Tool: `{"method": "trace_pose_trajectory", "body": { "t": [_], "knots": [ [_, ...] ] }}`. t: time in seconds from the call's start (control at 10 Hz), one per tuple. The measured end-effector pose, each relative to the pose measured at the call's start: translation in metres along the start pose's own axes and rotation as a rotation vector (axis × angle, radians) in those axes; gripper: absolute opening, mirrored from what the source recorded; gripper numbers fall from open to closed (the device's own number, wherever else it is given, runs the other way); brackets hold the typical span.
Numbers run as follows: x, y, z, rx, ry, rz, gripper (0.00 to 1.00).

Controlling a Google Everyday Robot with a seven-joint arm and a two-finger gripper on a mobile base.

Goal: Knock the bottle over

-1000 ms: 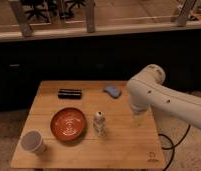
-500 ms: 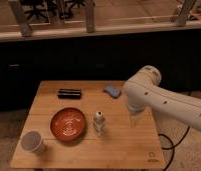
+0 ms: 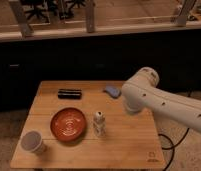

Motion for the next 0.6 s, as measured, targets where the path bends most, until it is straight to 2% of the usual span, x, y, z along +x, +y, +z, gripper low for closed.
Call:
{"method": "trace_pose_trajectory", "body": {
  "t": [0.1,0.2,0.6],
  "knots": [
    [-0.004,-0.001,0.004,0.001,-0.008,-0.011,0.03],
    [-0.008,-0.002,0.007,0.003,-0.016,-0.023,0.00],
    [-0.020,0.000,0.020,0.001,-0.034,-0.063,0.00]
  ]
}}
